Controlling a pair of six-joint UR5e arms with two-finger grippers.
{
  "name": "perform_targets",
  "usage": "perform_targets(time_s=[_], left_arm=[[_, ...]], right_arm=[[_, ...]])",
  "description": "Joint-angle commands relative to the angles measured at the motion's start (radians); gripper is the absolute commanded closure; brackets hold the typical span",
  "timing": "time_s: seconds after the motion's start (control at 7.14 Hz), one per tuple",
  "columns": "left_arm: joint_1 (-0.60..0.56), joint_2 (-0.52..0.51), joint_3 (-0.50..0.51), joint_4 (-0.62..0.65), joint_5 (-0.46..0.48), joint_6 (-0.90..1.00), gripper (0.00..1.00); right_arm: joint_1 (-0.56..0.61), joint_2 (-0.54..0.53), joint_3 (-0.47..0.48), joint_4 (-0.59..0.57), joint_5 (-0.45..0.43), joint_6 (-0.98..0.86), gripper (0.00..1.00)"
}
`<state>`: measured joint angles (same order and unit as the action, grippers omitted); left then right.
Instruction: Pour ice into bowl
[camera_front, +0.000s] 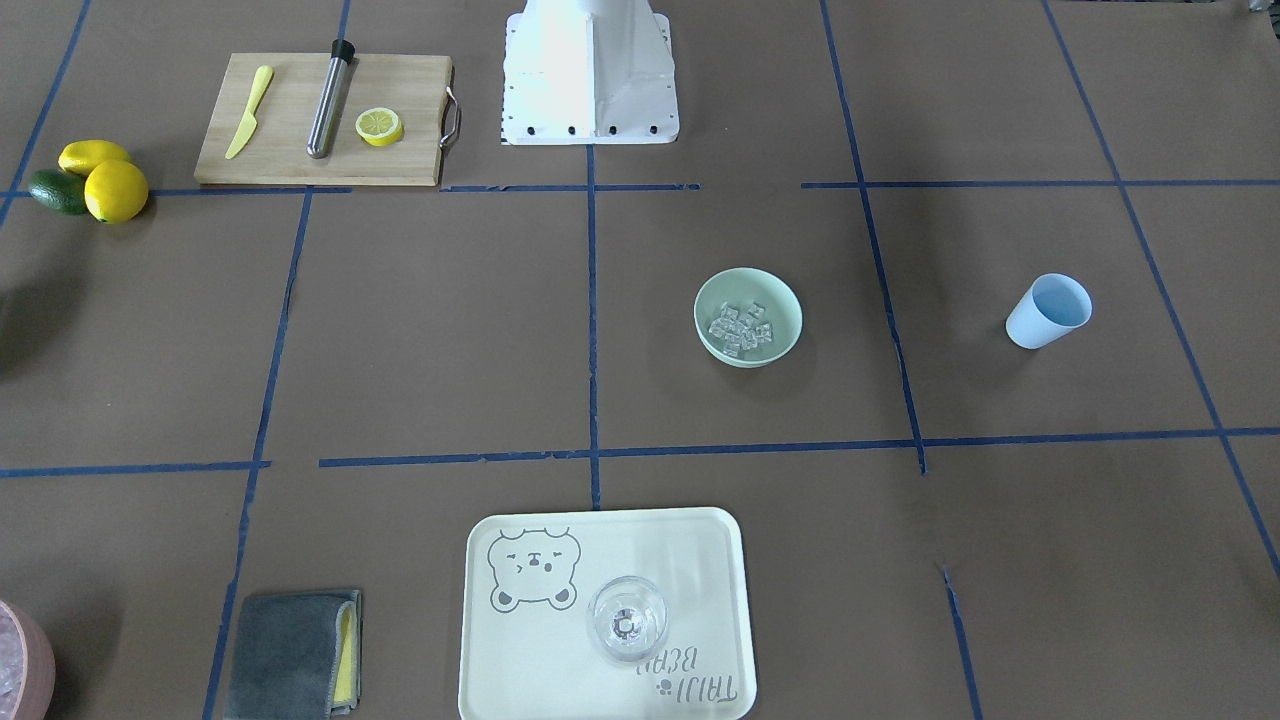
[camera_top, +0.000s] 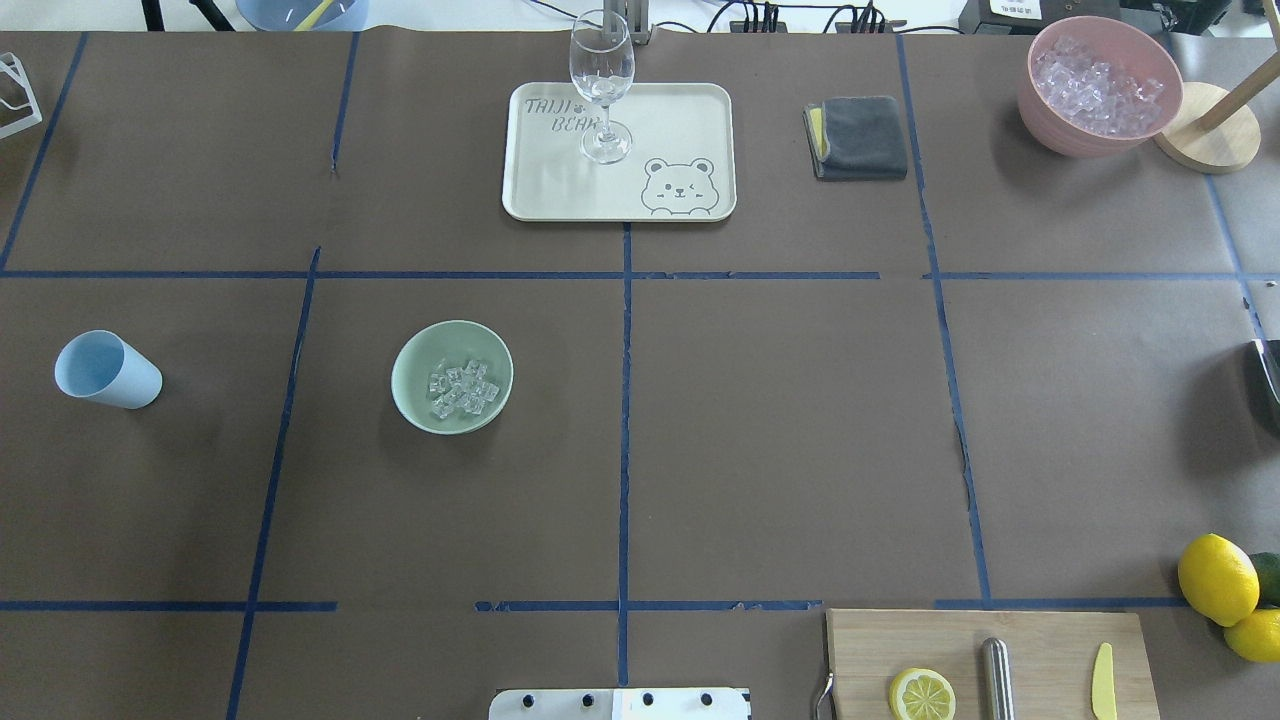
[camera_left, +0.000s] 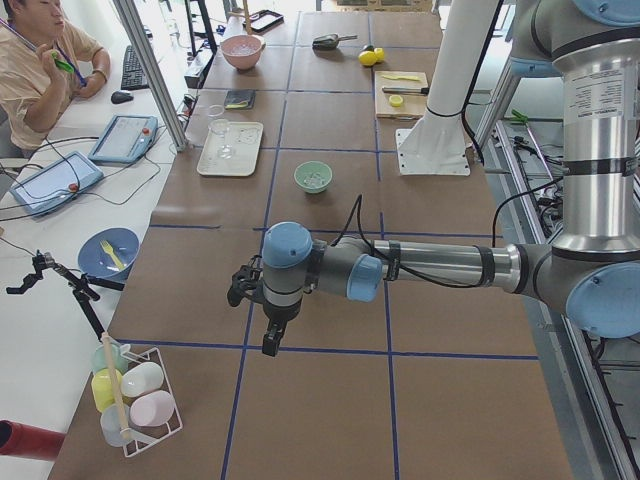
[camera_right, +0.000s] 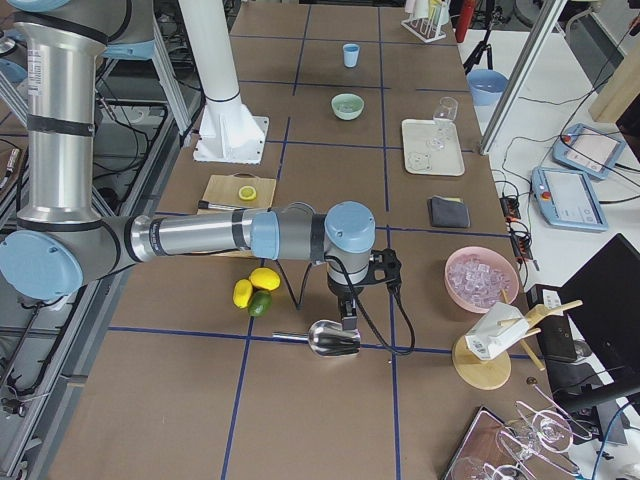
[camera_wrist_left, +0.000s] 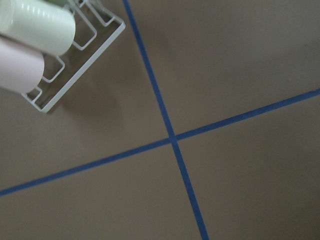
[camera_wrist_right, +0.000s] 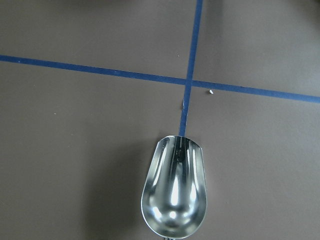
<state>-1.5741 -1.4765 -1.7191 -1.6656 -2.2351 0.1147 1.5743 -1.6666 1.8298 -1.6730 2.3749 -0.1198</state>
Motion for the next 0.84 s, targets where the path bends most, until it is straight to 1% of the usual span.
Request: perform_targets(time_s=[0.0,0.14,0.28,0.42,0.56,0.7], left_arm=[[-0.063,-0.016,-0.031,0.145,-0.007,0.085,0.0],[-0.066,0.001,-0.028,0.135,-0.111,0.086,0.0],[-0.064,-0.001,-0.031,0.133,-0.139,0.079,0.0],[-0.064,-0.007,-0.031,0.133,-0.139,0.001,0.0],[-0.064,-0.008,-0.042,0.109,-0.141,-0.063,0.0],[-0.064,-0.007,-0.042,0.092,-0.139,-0.069,0.0]], right_arm=[[-0.13,0.043,0.041,0.151,0.061,0.224,0.0],[-0.234,0.073,0.101,0.22,0.059,0.406,0.0],[-0.334,0.137,0.136,0.239,0.053,0.587,0.0],[-0.427,0.224,0.163,0.239,0.038,0.774,0.0],[-0.536,0.333,0.166,0.237,-0.001,0.918,0.0],[-0.675,0.434,0.154,0.225,-0.108,1.051,0.0]])
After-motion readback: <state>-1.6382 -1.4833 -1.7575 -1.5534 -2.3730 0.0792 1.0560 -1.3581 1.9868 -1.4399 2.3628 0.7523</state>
